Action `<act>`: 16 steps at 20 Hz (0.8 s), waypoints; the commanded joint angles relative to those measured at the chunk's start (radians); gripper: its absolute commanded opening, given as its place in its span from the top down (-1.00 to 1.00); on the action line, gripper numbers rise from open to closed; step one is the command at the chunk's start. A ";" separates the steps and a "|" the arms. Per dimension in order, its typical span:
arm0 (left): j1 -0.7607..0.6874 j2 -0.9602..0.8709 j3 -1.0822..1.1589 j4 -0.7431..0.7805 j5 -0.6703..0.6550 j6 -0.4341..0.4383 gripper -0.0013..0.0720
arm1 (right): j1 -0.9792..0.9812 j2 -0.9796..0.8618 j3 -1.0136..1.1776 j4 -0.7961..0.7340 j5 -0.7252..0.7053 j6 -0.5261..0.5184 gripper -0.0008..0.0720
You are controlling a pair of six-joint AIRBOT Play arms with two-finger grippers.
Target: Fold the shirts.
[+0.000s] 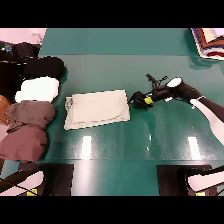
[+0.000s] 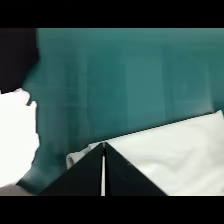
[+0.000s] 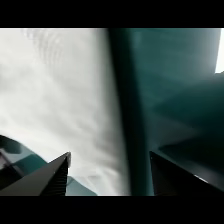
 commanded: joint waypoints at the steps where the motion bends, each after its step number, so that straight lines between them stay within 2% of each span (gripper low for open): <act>1: 0.000 -0.001 0.000 -0.081 0.000 0.005 0.90 | 0.045 -0.082 -0.007 0.143 -0.033 -0.097 -0.52; 2: 0.000 -0.001 0.000 -0.095 0.001 0.003 0.90 | 0.057 -0.089 -0.007 0.154 -0.041 -0.115 -0.39; 4: 0.000 -0.001 0.000 -0.124 0.000 0.002 0.90 | 0.073 -0.089 0.005 0.150 -0.056 -0.132 -0.38; 5: -0.005 0.000 0.000 -0.128 0.001 -0.008 0.90 | 0.079 -0.089 0.026 0.142 -0.058 -0.137 -0.24; 6: -0.017 -0.001 0.000 -0.119 0.002 -0.021 0.90 | 0.081 -0.089 0.051 0.140 -0.060 -0.142 -0.23; 7: -0.039 -0.001 0.000 -0.114 0.002 -0.021 0.90 | 0.086 -0.089 0.081 0.139 -0.063 -0.158 0.23; 8: -0.067 -0.001 0.000 -0.104 0.006 -0.021 0.90 | 0.087 -0.089 0.119 0.123 -0.063 -0.173 0.85; 9: -0.097 -0.002 0.000 -0.098 0.015 -0.021 0.90 | 0.084 -0.089 0.156 0.092 -0.063 -0.172 0.93; 12: -0.188 -0.002 0.000 -0.093 0.024 -0.021 0.90 | 0.037 -0.045 0.232 -0.015 -0.068 -0.101 0.93; 16: -0.289 -0.005 0.000 -0.079 0.039 -0.021 0.90 | -0.180 0.153 0.136 -0.044 -0.131 -0.100 0.93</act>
